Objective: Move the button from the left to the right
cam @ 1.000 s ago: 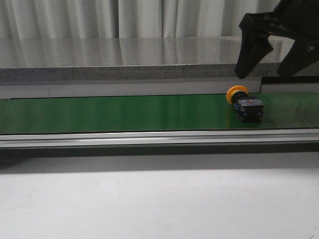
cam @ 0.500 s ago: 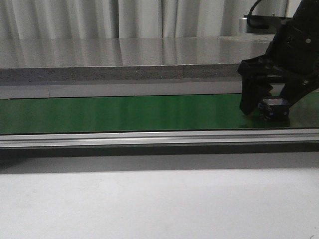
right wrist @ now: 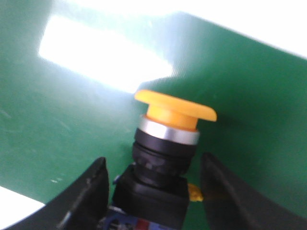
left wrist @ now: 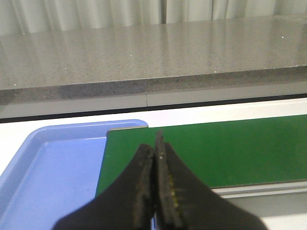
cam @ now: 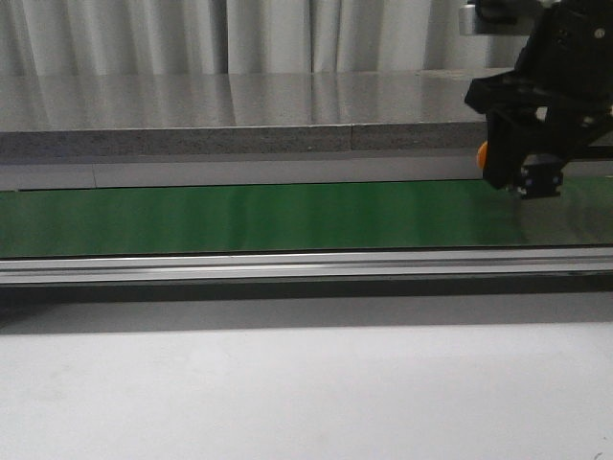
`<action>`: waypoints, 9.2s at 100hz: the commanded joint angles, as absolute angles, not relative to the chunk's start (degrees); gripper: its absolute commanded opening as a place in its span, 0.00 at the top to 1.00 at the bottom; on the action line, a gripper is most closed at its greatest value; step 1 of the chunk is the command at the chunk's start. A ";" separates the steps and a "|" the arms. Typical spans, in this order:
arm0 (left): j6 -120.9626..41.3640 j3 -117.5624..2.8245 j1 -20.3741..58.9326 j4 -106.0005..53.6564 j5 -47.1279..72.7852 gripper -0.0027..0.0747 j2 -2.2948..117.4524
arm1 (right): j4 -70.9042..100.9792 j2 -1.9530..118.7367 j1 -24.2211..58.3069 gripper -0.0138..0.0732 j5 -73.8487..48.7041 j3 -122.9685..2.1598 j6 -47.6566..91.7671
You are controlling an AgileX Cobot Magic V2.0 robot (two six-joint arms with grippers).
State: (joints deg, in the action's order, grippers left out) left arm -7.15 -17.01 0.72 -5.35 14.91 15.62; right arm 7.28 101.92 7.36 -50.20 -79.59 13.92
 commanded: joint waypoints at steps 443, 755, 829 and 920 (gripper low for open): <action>-7.12 -18.73 1.11 -5.91 10.03 0.99 15.98 | 6.89 14.10 1.11 0.24 -23.55 -27.45 11.44; -7.12 -18.73 1.11 -5.91 10.03 0.99 15.98 | 2.80 -1.72 1.27 0.92 -5.40 0.61 0.75; -7.12 -18.73 1.11 -5.91 8.58 0.99 15.98 | 2.80 -1.72 1.27 0.92 -5.40 0.61 0.75; 8.30 0.62 1.11 4.60 0.00 0.99 -1.95 | 2.80 -1.72 1.27 0.92 -5.40 0.61 0.75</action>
State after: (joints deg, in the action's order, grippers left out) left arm 7.53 0.06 0.72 4.61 7.07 -0.21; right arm 3.37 -0.62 1.20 -10.15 1.51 0.67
